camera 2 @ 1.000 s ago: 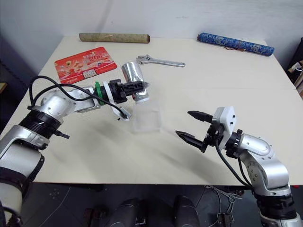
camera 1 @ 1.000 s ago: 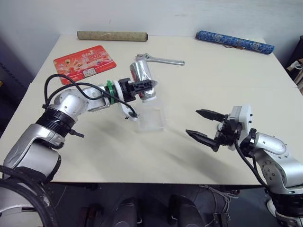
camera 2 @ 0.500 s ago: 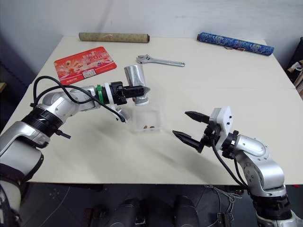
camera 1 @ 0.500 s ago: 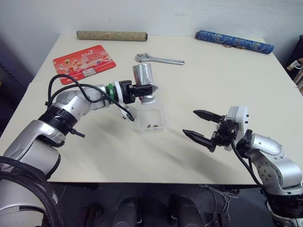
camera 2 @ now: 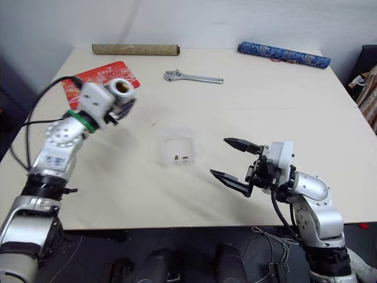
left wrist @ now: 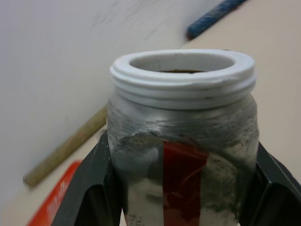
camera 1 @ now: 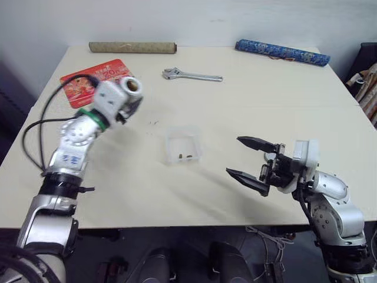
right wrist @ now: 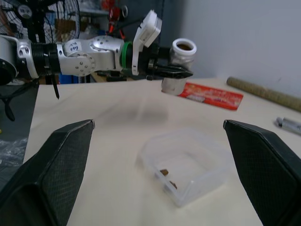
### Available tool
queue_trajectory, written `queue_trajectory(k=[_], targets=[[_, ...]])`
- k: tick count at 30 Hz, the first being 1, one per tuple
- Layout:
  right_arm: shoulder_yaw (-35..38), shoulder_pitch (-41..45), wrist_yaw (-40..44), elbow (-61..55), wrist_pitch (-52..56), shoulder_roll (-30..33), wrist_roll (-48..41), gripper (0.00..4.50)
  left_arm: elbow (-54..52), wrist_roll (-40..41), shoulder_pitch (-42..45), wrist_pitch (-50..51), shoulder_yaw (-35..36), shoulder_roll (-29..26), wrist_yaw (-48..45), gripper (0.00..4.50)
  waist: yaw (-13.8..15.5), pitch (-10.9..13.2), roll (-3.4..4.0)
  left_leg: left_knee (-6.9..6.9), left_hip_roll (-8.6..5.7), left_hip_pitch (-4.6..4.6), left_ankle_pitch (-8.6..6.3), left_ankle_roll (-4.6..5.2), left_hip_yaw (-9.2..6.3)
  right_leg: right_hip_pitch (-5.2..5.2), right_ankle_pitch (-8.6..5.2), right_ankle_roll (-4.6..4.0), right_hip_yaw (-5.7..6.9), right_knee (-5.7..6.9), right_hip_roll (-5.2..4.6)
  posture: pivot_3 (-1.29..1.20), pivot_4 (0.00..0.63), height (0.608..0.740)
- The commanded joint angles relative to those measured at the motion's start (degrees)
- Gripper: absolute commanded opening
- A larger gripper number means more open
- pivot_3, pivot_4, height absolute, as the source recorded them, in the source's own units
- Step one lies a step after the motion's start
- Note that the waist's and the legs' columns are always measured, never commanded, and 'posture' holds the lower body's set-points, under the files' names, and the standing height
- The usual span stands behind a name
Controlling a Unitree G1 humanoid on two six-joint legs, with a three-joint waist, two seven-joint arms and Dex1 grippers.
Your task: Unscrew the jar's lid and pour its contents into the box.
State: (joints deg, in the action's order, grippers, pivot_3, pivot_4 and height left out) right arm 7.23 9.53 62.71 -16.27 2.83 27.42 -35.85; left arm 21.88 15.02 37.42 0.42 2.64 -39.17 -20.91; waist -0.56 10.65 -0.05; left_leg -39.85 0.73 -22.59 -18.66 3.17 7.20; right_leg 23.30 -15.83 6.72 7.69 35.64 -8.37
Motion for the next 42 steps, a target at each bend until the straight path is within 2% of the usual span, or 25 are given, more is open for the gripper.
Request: queue_trajectory(k=[1,4,7,12,22,24,25,28,29,36,42], targets=[[1.8,0.0,1.6,0.7,-7.1,-1.4,0.4,4.49,-4.6,7.8,-7.0,5.3,12.5,-0.1,1.0,2.39,0.1,0.0,-0.01,0.01,0.00,0.11,0.00,0.00,0.01,-0.08,0.00,0.00,-0.03,0.00,0.00,0.00,0.150,0.740],[3.4,-1.3,3.3,2.5,-11.7,-0.5,1.6,4.49,-5.5,12.8,-13.7,5.1,21.0,0.9,-0.8,2.39,0.1,0.0,-0.07,0.06,0.00,0.24,-0.07,-0.04,0.00,-0.17,0.00,-0.01,-0.10,0.00,-0.04,0.00,0.150,0.740],[5.1,-2.3,4.1,3.9,-14.0,1.2,2.2,4.49,-4.0,14.1,-17.7,3.1,25.2,2.0,-2.5,2.39,0.7,0.0,-0.11,0.08,-0.02,0.24,-0.09,-0.07,-0.07,-0.22,0.00,-0.01,-0.08,-0.03,-0.09,0.00,0.150,0.740],[6.4,-4.2,5.2,6.0,-15.1,3.6,2.2,4.49,0.7,11.6,-20.4,-2.8,26.2,3.9,-4.9,2.39,1.5,-0.1,-0.16,0.08,-0.07,0.43,-0.28,-0.14,-0.26,-0.59,0.01,-0.02,-0.11,-0.21,-0.17,0.00,0.150,0.740],[6.8,-7.0,3.2,5.6,-14.6,4.2,1.7,4.49,5.5,10.3,-22.3,-7.4,26.6,6.3,-6.9,2.39,0.6,-0.1,-0.17,0.11,0.06,0.45,-0.33,-0.22,-0.25,-0.58,0.01,-0.02,-0.10,-0.23,-0.20,0.00,0.150,0.740],[7.0,-7.8,3.5,6.0,-15.1,4.2,1.6,4.50,5.7,9.9,-22.6,-7.7,26.5,6.0,-6.9,3.10,0.5,-0.1,-0.16,0.13,0.06,0.48,-0.35,-0.24,-0.23,-0.58,0.01,-0.02,-0.10,-0.23,-0.23,0.00,0.150,0.740],[7.1,-8.2,3.6,6.1,-15.4,4.2,1.5,4.50,5.6,10.0,-22.8,-7.7,26.6,5.9,-7.1,3.28,0.5,-0.1,-0.16,0.15,0.06,0.50,-0.35,-0.24,-0.23,-0.58,0.01,-0.02,-0.11,-0.24,-0.25,0.00,0.150,0.740],[7.6,-9.6,3.8,6.1,-15.6,4.3,1.5,4.50,4.5,10.5,-23.9,-7.5,27.3,5.7,-7.0,4.26,0.5,-0.1,-0.17,0.21,0.09,0.49,-0.35,-0.24,-0.23,-0.58,0.01,-0.02,-0.11,-0.31,-0.25,0.00,0.150,0.740],[7.8,-10.1,3.9,6.0,-15.7,4.4,1.5,4.50,4.0,10.6,-24.4,-7.4,27.7,5.6,-6.7,4.47,0.5,-0.1,-0.16,0.22,0.09,0.49,-0.35,-0.24,-0.23,-0.58,0.01,-0.02,-0.12,-0.34,-0.26,0.00,0.150,0.740],[13.7,-17.3,4.5,7.5,-16.7,5.7,0.8,4.50,-3.3,12.9,-34.1,-2.2,30.1,3.2,-10.9,4.47,0.4,-0.1,-0.17,0.48,0.10,0.50,-0.41,-0.35,-0.23,-0.60,0.01,-0.03,-0.26,-0.63,-0.30,0.00,0.150,0.740],[17.6,-20.1,5.9,10.9,-18.0,7.3,0.7,4.50,-8.1,13.0,-43.2,-1.0,32.6,1.1,-15.2,4.47,0.4,-0.1,-0.17,0.63,0.12,0.55,-0.53,-0.57,-0.22,-0.61,0.01,-0.04,-0.34,-1.01,-0.34,0.00,0.150,0.740]])
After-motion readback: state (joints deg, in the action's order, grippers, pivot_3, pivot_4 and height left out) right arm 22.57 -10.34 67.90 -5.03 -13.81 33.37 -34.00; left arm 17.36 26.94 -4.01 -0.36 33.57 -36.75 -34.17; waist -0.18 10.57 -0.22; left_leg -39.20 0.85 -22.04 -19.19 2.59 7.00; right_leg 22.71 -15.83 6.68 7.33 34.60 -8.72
